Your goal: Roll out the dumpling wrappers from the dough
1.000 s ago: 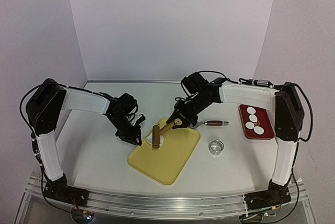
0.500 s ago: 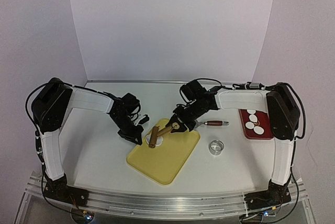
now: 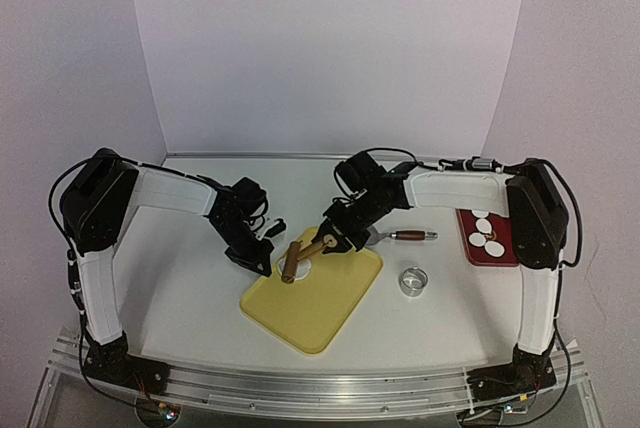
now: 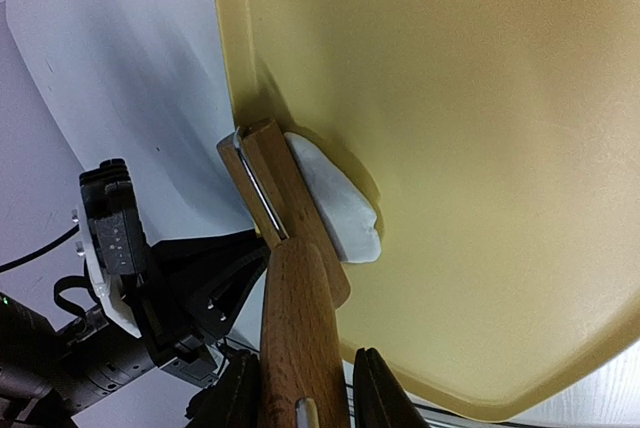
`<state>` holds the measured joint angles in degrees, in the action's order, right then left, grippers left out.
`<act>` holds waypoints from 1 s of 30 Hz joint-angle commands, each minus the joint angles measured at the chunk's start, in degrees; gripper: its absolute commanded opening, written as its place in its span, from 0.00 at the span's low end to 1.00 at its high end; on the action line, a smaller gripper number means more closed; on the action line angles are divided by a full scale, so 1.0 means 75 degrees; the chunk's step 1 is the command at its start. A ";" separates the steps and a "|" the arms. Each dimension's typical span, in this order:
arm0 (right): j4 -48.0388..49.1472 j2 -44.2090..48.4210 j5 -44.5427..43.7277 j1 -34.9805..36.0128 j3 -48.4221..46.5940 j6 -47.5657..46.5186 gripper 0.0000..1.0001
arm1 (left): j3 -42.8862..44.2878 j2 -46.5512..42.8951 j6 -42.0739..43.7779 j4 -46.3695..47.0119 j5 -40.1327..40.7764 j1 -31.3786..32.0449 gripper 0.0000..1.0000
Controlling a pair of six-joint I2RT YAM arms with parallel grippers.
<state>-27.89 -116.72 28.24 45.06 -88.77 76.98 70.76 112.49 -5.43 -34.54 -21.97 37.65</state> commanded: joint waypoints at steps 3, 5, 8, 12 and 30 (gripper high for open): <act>-0.1565 -0.0739 -0.1220 0.0331 0.0401 0.0467 0.00 | 0.0029 0.0060 0.0284 -0.0039 0.0168 -0.0046 0.00; -0.1575 -0.0462 -0.1309 0.0338 0.0835 0.0607 0.00 | 0.0029 0.0015 0.0233 -0.0056 0.0254 -0.0062 0.00; -0.1619 0.0101 -0.1524 0.0318 0.1764 0.0789 0.00 | 0.0011 -0.0029 0.0209 -0.0054 0.0387 -0.0101 0.00; -0.1625 0.0142 -0.1397 0.0309 0.2289 0.0812 0.00 | 0.0014 -0.0100 0.0207 -0.0013 0.0370 -0.0121 0.00; -0.1811 -0.0026 -0.1286 0.0054 0.2238 0.0502 0.00 | 0.0115 -0.0005 0.0215 0.0039 0.0241 -0.0416 0.00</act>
<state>-19.73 -114.46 26.46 46.14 -81.58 79.15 70.81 112.46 -5.34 -34.96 -21.90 36.21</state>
